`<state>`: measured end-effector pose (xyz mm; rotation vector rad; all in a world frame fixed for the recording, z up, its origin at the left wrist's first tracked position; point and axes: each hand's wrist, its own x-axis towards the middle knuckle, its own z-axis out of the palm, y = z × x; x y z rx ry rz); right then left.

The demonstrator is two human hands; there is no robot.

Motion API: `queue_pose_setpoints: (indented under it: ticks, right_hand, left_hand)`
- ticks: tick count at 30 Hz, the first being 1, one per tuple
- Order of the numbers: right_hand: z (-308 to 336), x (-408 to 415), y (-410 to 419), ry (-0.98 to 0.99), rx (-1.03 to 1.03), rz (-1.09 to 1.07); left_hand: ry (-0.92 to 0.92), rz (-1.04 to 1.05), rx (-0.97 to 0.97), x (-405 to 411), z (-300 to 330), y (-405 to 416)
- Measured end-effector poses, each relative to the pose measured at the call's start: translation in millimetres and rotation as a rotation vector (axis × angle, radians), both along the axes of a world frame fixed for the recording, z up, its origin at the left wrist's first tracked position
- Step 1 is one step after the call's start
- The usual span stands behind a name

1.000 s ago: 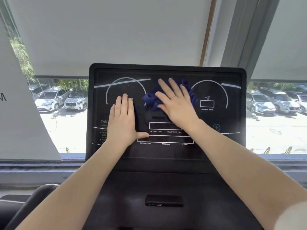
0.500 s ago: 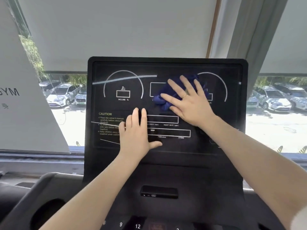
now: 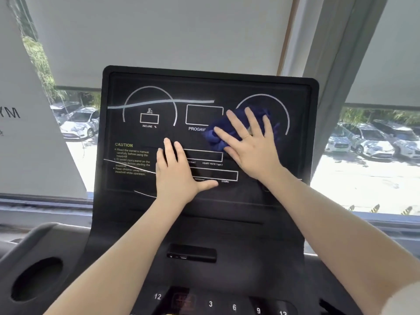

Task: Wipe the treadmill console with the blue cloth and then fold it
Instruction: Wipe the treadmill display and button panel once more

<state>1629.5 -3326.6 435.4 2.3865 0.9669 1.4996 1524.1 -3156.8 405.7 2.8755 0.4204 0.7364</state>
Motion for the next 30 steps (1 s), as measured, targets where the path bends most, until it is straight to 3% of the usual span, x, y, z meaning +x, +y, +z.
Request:
queue_pose_setpoints:
  ticks: [6, 9, 11, 13, 15, 17, 21, 24, 26, 30]
  right_hand:
    - [54.7, 33.0, -53.5, 0.148, 0.314, -0.147]
    - [43.3, 24.5, -43.7, 0.153, 0.414, -0.178]
    - [14.7, 9.1, -30.3, 0.105, 0.354, -0.138]
    - [-11.6, -3.7, -32.7, 0.058, 0.166, -0.056]
    - [-13.4, -5.5, -48.9, 0.059, -0.023, 0.032]
    - [1.8, 2.9, -63.9, 0.067, -0.048, 0.037]
    - [20.4, 11.4, -60.4, 0.172, 0.342, -0.135]
    - [10.1, 0.8, -22.0, 0.212, 0.505, -0.2]
    - [-0.5, -9.0, 9.7, 0.178, 0.464, -0.173]
    - [-29.8, -29.6, 62.9, 0.09, 0.171, -0.024]
  left_hand:
    - [0.032, 0.031, 0.031, -1.3, -2.4, -3.8]
    - [0.013, 0.043, 0.032, -1.5, -1.7, -3.6]
    - [0.015, 0.047, 0.035, -1.7, -0.9, -4.3]
    - [-0.001, 0.044, 0.045, -0.1, -2.6, -3.5]
    - [-0.01, 0.041, 0.054, 0.2, -5.4, -1.2]
    - [-0.015, 0.04, 0.06, 0.0, -7.1, -0.1]
    - [-0.01, 0.05, 0.068, -2.6, -6.4, 0.1]
    - [-0.029, 0.036, 0.055, -1.7, -8.2, 1.2]
    - [-0.045, 0.026, 0.048, -0.6, -9.0, 2.2]
    - [-0.074, 0.019, 0.047, -0.4, -10.7, 8.3]
